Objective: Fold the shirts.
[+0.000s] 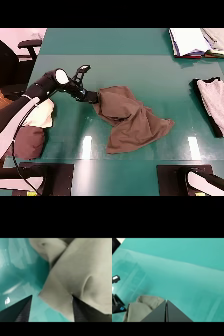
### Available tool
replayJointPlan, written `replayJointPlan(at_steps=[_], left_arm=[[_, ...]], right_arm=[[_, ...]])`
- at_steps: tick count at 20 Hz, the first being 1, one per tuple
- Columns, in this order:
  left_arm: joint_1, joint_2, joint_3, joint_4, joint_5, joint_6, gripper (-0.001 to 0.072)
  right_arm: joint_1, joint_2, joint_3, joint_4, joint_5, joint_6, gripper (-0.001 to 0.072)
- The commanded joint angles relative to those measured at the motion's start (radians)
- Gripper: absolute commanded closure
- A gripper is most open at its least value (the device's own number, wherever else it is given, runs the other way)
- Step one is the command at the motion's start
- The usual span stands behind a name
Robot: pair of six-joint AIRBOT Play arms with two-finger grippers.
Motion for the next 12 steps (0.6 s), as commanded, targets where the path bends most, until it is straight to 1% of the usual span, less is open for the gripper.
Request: replayJointPlan(at_steps=[1, 4, 5, 7, 11, 12], left_arm=[[-0.041, -0.016, -0.03, -0.04, 0.066, 0.04, 0.0211], [-0.063, -0.043, -0.029, -0.039, 0.08, 0.045, 0.0216], [-0.059, -0.043, -0.028, -0.038, 0.088, 0.045, 0.0247], [-0.044, -0.043, -0.016, -0.036, 0.084, 0.046, 0.0671], [0.002, -0.033, 0.055, -0.034, 0.032, 0.045, 0.0678], [0.008, -0.033, 0.08, -0.031, 0.014, 0.046, 0.0677]], right_arm=[[0.0, -0.006, -0.052, -0.001, 0.053, 0.001, 0.0699], [-0.03, 0.051, -0.235, -0.009, 0.029, 0.001, 0.0699], [-0.049, 0.072, -0.297, -0.008, 0.019, 0.001, 0.0699], [-0.103, 0.114, -0.413, -0.008, 0.019, 0.001, 0.0699], [-0.23, 0.184, -0.67, -0.013, 0.063, 0.001, 0.0698], [-0.262, 0.201, -0.755, -0.037, 0.063, 0.001, 0.0698]])
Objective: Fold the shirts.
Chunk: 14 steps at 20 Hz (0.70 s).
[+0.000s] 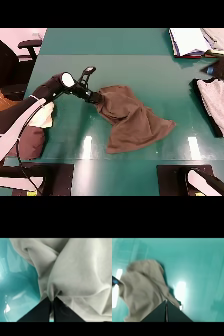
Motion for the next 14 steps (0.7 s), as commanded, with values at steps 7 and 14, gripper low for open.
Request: replayJointPlan(at_steps=[7, 14], left_arm=[[0.026, 0.003, 0.092, 0.009, -0.058, 0.01, 0.0678], [0.026, 0.003, 0.092, 0.009, -0.068, 0.01, 0.0677]], right_arm=[[-0.145, 0.02, -0.721, -0.081, -0.103, 0.0, 0.0235], [0.024, -0.16, -0.747, -0.011, -0.333, 0.002, 0.0284]])
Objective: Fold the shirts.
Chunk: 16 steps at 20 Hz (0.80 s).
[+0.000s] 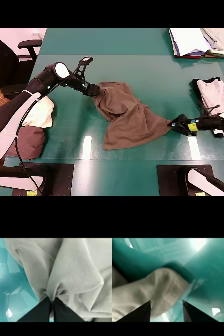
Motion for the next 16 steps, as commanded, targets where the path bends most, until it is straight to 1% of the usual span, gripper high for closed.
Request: replayJointPlan(at_steps=[1, 2, 3, 4, 5, 7, 10, 12, 16], left_arm=[[0.001, 0.001, 0.002, 0.0, -0.005, 0.0, 0.0677], [0.001, 0.001, 0.002, 0.0, -0.006, 0.0, 0.0678], [0.001, 0.001, 0.002, 0.0, -0.008, 0.0, 0.0678], [0.001, 0.001, 0.009, 0.0, -0.016, 0.0, 0.0678], [0.001, 0.008, 0.014, 0.001, -0.018, -0.001, 0.0678], [0.001, 0.061, 0.035, 0.024, -0.011, -0.001, 0.0678], [0.001, 0.209, 0.131, 0.125, -0.019, 0.0, 0.0678], [0.001, 0.332, 0.233, 0.185, -0.032, 0.002, 0.0678], [0.001, 0.539, 0.426, 0.2, -0.031, 0.002, 0.0679]], right_arm=[[0.079, -0.08, 0.009, 0.01, -0.102, 0.002, 0.029], [0.101, -0.097, 0.027, 0.009, -0.115, 0.002, 0.0408], [0.12, -0.109, 0.045, 0.009, -0.128, 0.001, 0.0511], [0.138, -0.116, 0.064, 0.006, -0.14, -0.002, 0.0665], [0.152, -0.115, 0.087, 0.003, -0.149, -0.002, 0.0699], [0.16, -0.077, 0.157, 0.001, -0.139, -0.002, 0.07], [0.143, 0.072, 0.354, -0.001, -0.104, -0.002, 0.07], [0.115, 0.177, 0.542, 0.0, -0.059, -0.003, 0.07], [0.054, 0.291, 0.94, 0.0, 0.053, -0.003, 0.0701]])
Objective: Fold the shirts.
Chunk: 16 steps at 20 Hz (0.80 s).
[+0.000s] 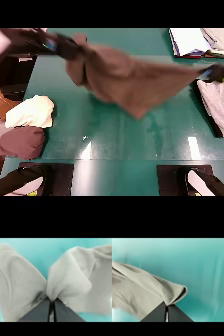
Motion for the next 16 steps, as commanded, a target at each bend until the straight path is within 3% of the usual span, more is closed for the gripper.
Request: replayJointPlan(at_steps=[1, 5, 9, 12, 16], left_arm=[[0.0, 0.173, 0.154, 0.037, -0.005, 0.001, 0.0678], [0.0, 0.257, 0.188, 0.042, -0.019, 0.014, 0.0679], [0.0, 0.205, 0.146, 0.042, -0.179, 0.019, 0.0679], [0.0, 0.151, -0.009, 0.055, -0.247, 0.018, 0.0679], [0.0, 0.13, -0.277, 0.104, -0.179, 0.018, 0.068]], right_arm=[[-0.049, 0.093, 0.322, 0.0, 0.098, 0.001, 0.0701], [-0.107, 0.1, 0.528, 0.001, 0.172, 0.002, 0.0701], [-0.108, 0.021, 0.599, 0.003, 0.269, 0.04, 0.0702], [-0.066, -0.042, 0.526, -0.01, 0.295, 0.04, 0.0702], [0.055, -0.066, 0.349, -0.161, 0.27, 0.04, 0.0702]])
